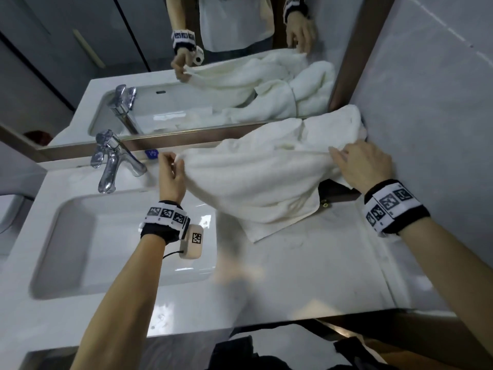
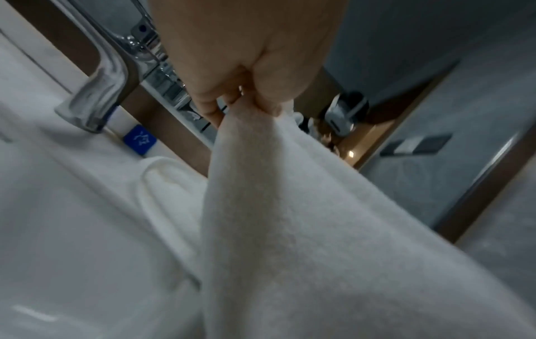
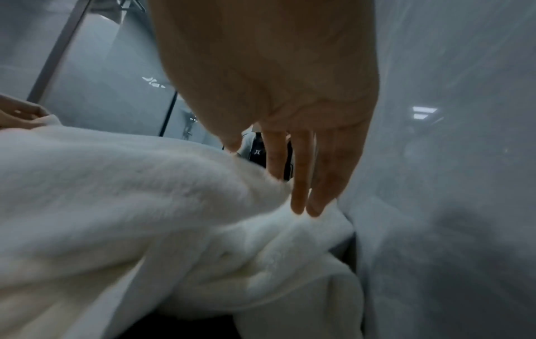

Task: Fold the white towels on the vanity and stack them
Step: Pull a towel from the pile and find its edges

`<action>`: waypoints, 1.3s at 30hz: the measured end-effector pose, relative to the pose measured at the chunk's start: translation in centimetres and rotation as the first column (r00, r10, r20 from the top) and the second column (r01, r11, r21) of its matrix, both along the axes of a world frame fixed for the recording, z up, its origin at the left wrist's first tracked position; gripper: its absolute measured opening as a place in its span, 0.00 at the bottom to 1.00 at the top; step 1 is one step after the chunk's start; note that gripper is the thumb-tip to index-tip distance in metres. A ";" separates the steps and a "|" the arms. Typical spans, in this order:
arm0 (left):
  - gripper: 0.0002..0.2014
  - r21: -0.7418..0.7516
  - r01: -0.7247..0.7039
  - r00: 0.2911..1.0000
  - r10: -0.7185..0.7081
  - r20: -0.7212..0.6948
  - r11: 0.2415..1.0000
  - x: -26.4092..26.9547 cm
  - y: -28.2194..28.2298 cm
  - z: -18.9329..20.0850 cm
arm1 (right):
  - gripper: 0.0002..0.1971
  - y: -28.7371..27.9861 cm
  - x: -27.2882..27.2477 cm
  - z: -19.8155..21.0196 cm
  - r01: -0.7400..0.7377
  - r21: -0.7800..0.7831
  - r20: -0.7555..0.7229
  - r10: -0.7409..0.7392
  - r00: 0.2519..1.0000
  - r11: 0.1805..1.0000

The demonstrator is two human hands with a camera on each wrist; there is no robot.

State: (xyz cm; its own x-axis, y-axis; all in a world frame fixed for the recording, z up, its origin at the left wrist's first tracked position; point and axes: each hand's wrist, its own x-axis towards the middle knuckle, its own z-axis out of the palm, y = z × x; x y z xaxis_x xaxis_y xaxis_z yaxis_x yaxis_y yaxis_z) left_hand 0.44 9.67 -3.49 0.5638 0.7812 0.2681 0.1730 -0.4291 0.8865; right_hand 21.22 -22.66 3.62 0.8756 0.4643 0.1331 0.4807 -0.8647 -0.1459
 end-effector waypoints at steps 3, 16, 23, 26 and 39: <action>0.04 -0.004 0.060 0.995 -0.061 -0.078 0.998 -0.7 -0.5 -1.8 | 0.17 0.2 0.5 -0.6 0.064 0.016 -0.173 -0.060 0.983 0.998; 0.06 -0.166 0.008 0.993 0.012 0.118 0.986 -2.3 0.0 0.6 | 0.16 0.1 1.0 1.3 -0.181 0.397 -0.151 0.258 0.954 0.900; 0.03 -0.143 0.086 0.904 -0.017 0.428 0.986 -1.3 0.6 7.2 | 0.18 0.0 3.0 6.6 0.205 0.703 -0.205 -0.083 0.975 0.680; 0.04 -0.089 0.069 0.869 -0.016 0.495 0.994 -0.9 0.9 8.7 | 0.24 -0.3 4.0 7.9 0.258 0.734 -0.162 -0.206 0.965 0.628; 0.07 -0.086 0.156 0.988 -0.156 0.002 0.984 -2.5 -1.1 0.1 | 0.17 -0.9 2.8 1.5 -0.116 0.092 -0.634 0.148 0.759 0.989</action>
